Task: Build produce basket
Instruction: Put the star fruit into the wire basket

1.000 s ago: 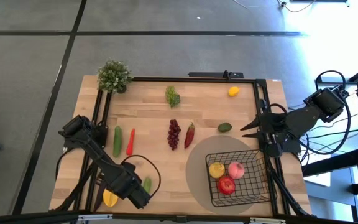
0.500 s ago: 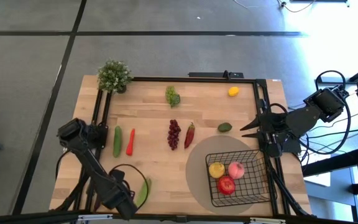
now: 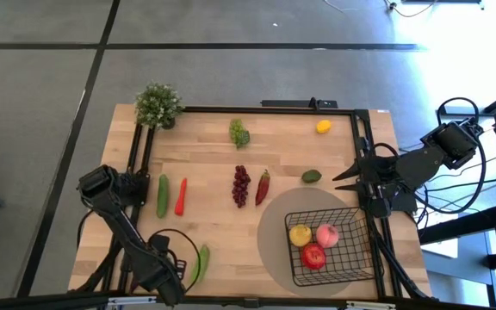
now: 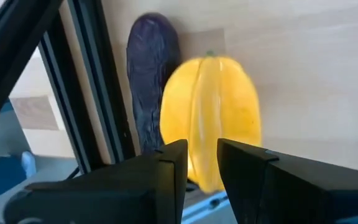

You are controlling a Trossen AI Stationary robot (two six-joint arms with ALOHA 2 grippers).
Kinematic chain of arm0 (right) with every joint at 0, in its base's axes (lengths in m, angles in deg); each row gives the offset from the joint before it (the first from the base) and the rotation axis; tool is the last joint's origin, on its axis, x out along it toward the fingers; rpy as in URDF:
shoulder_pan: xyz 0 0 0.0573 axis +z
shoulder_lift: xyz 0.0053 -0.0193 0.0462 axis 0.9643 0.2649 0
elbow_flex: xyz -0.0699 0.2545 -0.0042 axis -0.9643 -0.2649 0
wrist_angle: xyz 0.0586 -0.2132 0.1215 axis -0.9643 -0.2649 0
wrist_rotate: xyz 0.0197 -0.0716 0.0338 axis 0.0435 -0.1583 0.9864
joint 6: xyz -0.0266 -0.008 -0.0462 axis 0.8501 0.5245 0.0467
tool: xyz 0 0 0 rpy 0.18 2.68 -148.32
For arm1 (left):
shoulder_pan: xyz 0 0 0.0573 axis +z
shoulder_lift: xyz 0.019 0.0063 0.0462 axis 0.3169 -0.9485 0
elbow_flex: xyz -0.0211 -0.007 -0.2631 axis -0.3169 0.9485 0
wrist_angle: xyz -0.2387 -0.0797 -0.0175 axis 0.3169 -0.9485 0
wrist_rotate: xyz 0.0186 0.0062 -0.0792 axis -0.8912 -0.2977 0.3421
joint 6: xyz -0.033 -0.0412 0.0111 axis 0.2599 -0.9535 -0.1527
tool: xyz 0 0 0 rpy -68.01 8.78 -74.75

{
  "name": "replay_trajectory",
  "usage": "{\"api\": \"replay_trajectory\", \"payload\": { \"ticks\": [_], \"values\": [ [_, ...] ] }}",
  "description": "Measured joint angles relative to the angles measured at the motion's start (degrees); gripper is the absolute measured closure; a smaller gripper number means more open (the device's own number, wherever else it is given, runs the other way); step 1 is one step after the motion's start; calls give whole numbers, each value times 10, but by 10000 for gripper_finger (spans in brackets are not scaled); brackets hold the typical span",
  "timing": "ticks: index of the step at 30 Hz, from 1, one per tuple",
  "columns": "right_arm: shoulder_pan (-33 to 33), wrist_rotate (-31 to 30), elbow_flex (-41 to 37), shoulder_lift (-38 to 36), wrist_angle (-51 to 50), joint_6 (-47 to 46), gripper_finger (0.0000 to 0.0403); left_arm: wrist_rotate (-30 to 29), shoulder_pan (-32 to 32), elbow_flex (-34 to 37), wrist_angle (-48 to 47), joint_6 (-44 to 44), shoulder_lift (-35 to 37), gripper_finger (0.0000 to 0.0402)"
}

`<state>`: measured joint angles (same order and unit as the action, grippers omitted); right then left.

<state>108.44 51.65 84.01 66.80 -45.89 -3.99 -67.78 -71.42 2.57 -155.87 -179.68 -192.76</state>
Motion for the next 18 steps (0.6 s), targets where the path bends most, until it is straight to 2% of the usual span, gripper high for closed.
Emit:
{"api": "replay_trajectory", "payload": {
  "ticks": [12, 18],
  "values": [
    [0, 0, 0, 0, 0, 0, 315, 0, -1, 37, 27, 0, 0, 324],
    [0, 0, 0, 0, 0, 0, 315, 2, -1, 58, 73, 2, 2, 324]
  ]
}}
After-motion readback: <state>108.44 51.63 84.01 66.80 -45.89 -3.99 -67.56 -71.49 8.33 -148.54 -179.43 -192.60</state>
